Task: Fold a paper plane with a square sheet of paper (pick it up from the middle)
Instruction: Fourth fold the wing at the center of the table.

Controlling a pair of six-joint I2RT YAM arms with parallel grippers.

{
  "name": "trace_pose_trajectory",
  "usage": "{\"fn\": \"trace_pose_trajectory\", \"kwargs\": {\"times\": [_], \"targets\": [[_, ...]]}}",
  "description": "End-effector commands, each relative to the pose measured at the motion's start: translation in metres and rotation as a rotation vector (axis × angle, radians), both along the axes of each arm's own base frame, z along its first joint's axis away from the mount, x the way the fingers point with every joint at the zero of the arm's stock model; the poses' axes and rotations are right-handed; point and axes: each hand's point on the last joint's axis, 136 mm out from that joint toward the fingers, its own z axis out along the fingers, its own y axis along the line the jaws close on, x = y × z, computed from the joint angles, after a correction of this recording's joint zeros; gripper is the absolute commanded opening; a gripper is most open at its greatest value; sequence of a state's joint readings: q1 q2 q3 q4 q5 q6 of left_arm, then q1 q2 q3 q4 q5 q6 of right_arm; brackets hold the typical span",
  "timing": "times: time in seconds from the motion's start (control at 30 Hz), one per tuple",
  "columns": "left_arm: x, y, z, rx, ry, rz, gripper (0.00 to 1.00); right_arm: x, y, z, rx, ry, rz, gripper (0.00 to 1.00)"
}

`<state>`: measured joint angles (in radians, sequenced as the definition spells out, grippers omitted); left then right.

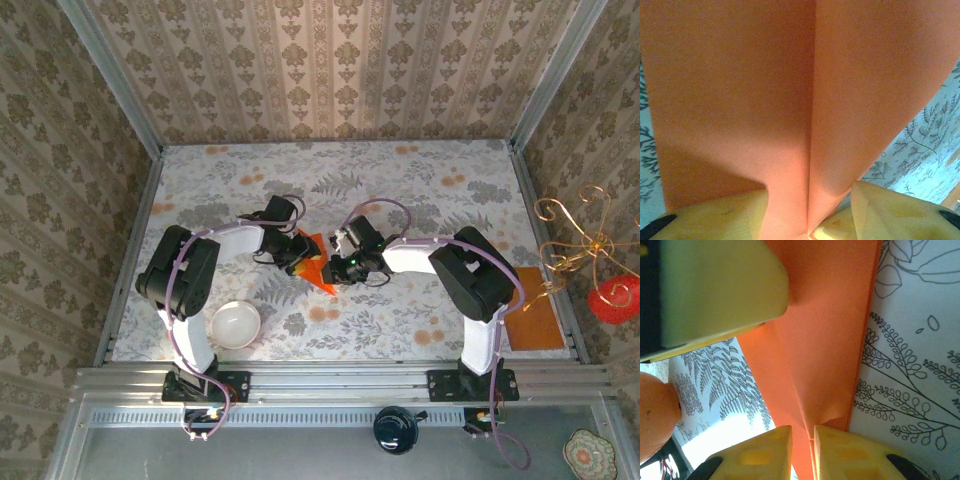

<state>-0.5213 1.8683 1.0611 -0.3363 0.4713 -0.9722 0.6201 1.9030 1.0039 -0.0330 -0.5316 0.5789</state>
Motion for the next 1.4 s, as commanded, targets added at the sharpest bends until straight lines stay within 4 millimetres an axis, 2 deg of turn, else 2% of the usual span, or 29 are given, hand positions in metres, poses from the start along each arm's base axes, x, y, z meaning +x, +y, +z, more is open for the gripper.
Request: {"fn": "trace_pose_trajectory", "kwargs": {"times": [0.0,0.07,0.17,0.3,0.4,0.47,0.53,0.7,0.83,1.03,1.17,1.37], "targets": [[-0.064,0.057,-0.075,0.286,0.256,0.008,0.52,-0.001,-0.003,-0.011,-0.035,0.026,0.007,0.22],[-0.059,0.054,-0.068,0.266,0.237,0.007,0.51,-0.002,-0.005,-0.012,-0.047,0.029,0.008,0.22],[-0.039,0.042,-0.042,0.191,0.155,0.012,0.5,-0.005,-0.009,-0.016,-0.076,0.037,0.011,0.21],[0.005,0.024,0.023,0.058,-0.047,0.011,0.51,-0.009,-0.014,-0.02,-0.106,0.045,0.022,0.21],[0.027,0.021,0.067,-0.009,-0.188,0.009,0.52,-0.01,-0.016,-0.022,-0.115,0.049,0.027,0.2],[0.031,0.017,0.083,-0.048,-0.249,-0.002,0.52,-0.01,-0.016,-0.023,-0.118,0.053,0.029,0.2],[0.032,0.01,0.09,-0.103,-0.296,-0.029,0.48,-0.01,-0.015,-0.023,-0.117,0.053,0.029,0.2],[0.025,-0.007,0.089,-0.211,-0.326,-0.08,0.31,-0.008,-0.014,-0.022,-0.119,0.053,0.034,0.18],[0.017,-0.022,0.075,-0.247,-0.296,-0.119,0.2,-0.008,-0.014,-0.023,-0.121,0.054,0.033,0.17],[0.017,-0.037,0.053,-0.262,-0.234,-0.137,0.12,-0.008,-0.014,-0.023,-0.121,0.058,0.036,0.17],[0.019,-0.035,0.038,-0.228,-0.196,-0.125,0.12,-0.008,-0.014,-0.023,-0.123,0.057,0.035,0.16],[0.015,-0.018,0.014,-0.148,-0.145,-0.082,0.1,-0.008,-0.015,-0.022,-0.125,0.052,0.033,0.16]]}}
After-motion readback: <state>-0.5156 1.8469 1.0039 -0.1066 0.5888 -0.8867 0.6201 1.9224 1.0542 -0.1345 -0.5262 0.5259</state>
